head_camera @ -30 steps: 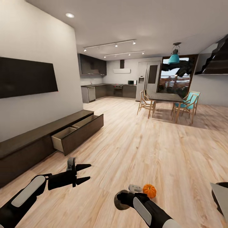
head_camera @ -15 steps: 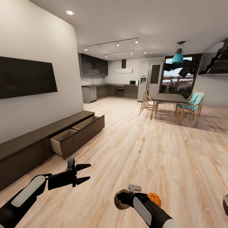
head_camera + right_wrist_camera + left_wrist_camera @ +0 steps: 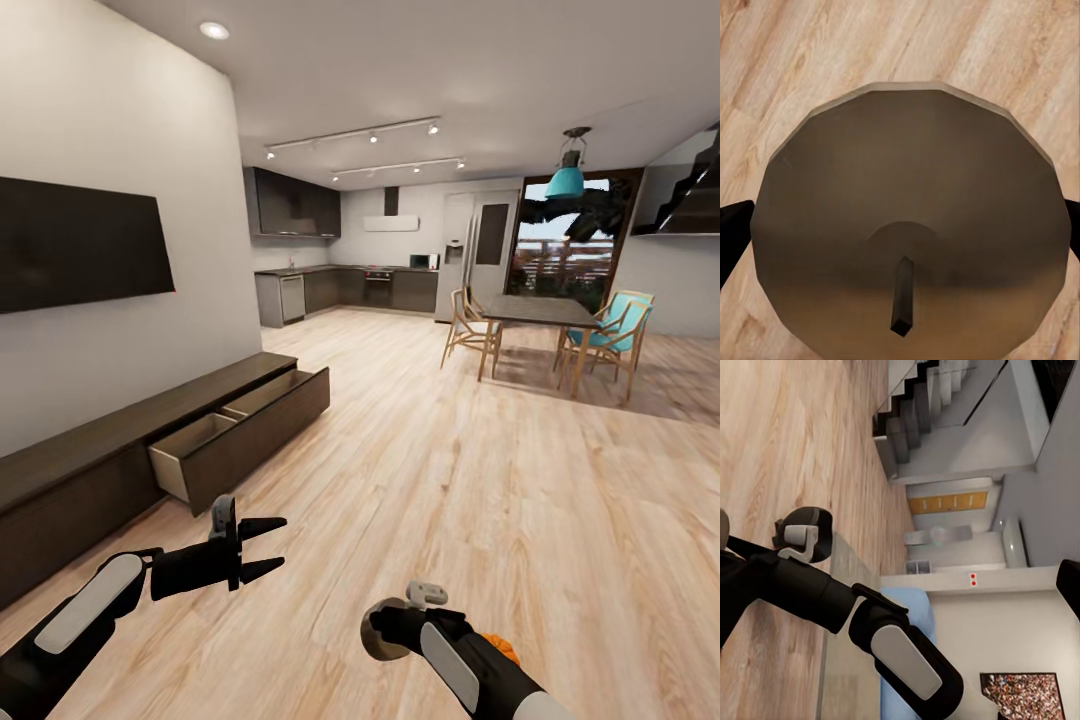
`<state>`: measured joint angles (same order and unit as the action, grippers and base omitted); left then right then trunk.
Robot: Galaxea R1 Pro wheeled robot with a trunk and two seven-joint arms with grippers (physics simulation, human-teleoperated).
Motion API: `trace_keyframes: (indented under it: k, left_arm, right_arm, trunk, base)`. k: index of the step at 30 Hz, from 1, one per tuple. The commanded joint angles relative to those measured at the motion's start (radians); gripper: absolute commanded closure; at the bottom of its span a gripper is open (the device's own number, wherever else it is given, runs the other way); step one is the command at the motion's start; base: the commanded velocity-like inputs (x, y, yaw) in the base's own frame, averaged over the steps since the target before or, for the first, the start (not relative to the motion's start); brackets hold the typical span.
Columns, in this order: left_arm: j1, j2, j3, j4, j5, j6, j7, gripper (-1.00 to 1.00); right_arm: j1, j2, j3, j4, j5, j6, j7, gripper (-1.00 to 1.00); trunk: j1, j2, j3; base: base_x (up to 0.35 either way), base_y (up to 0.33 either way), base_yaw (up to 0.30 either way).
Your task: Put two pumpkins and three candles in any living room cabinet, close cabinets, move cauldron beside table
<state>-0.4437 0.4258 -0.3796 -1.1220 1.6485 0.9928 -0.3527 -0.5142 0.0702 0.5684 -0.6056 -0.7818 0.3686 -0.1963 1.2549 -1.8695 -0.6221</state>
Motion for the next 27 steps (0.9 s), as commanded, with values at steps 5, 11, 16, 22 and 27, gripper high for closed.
trace_keyframes:
  k: [5,11,16,22,27]
  left_arm:
    - [-0.001,0.001,-0.002,0.001,-0.006,0.0,-0.009,-1.0]
    - [-0.001,0.001,-0.002,0.001,-0.006,0.0,-0.009,-1.0]
    - [-0.001,0.0,-0.002,0.001,-0.006,0.0,-0.009,-1.0]
    - [-0.001,0.0,-0.002,0.001,-0.006,0.0,-0.009,-1.0]
    - [-0.001,0.001,-0.003,0.001,-0.006,0.0,-0.009,-1.0]
  right_arm:
    - [-0.001,0.0,0.005,-0.002,-0.01,0.003,-0.01,1.0]
    - [-0.001,0.0,0.005,-0.002,-0.01,0.004,-0.011,1.0]
    - [-0.001,0.0,0.005,-0.002,-0.01,0.004,-0.011,1.0]
    - [-0.001,0.0,0.005,-0.002,-0.01,0.004,-0.011,1.0]
    - [-0.001,0.0,0.005,-0.002,-0.01,0.004,-0.011,1.0]
  trunk:
    - [0.0,-0.001,-0.001]
    - [0.0,-0.001,-0.001]
    - [0.0,-0.001,-0.001]
    - [0.0,-0.001,-0.001]
    - [0.0,-0.001,-0.001]
  base:
    - [0.037,0.0,0.0]
    - [0.005,0.0,0.056]
    - [0.0,0.0,0.253]
    - [0.0,0.0,0.286]
    - [0.001,0.0,0.289]
